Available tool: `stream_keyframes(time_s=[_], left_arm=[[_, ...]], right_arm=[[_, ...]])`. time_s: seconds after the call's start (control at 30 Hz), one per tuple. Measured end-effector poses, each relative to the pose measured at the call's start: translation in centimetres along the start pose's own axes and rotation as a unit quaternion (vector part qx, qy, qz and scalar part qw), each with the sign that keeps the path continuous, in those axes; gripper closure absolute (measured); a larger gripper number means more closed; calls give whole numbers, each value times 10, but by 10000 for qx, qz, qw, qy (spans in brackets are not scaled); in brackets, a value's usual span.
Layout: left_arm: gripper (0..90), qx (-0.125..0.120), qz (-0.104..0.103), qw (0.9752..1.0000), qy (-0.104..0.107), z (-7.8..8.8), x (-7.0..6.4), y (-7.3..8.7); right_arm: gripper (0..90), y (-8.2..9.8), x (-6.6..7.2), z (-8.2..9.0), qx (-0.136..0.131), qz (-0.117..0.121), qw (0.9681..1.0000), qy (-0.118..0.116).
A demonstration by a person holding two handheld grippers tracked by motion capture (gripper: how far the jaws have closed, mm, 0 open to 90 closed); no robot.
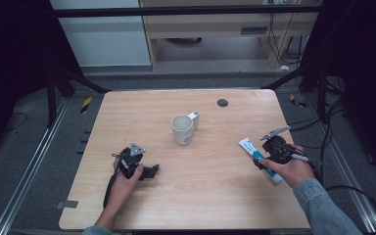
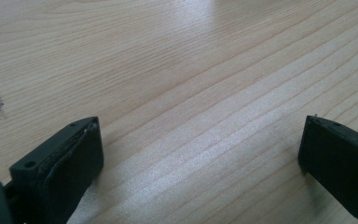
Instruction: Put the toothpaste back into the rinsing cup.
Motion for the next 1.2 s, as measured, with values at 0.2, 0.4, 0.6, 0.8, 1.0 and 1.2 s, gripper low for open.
stream_keyframes(time_s=[0.2,0.4,0.6,0.8,1.0,1.2], left_arm=[[0,0,0,10000,0,0,0,0],[0,-1,1,10000,0,0,0,0],[0,0,3,10000,-1,0,0,0],[0,-1,4,10000,-2,0,0,0],[0,-2,3,10000,0,0,0,0],[0,-5,3,10000,-3,0,0,0]], right_arm=[[381,-5,-4,-4,94,-87,9999,-59],[413,-10,-7,-13,234,-178,9995,-99],[431,-12,-9,-20,335,-212,9991,-173],[439,-10,-15,-29,447,-303,9985,-115],[472,-13,-23,-45,558,-494,9970,-190],[475,-15,-29,-55,646,-593,9961,-121]])
Point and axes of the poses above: each handheld gripper's, and its own axes: z roughly backward along the jaws, y roughly out of its underside, x roughly to its left, the point moved 2 cm from there along -z, roughly forward along the jaws, and after that the axes turned 10 degrees about -y, right-handed, at the moved point
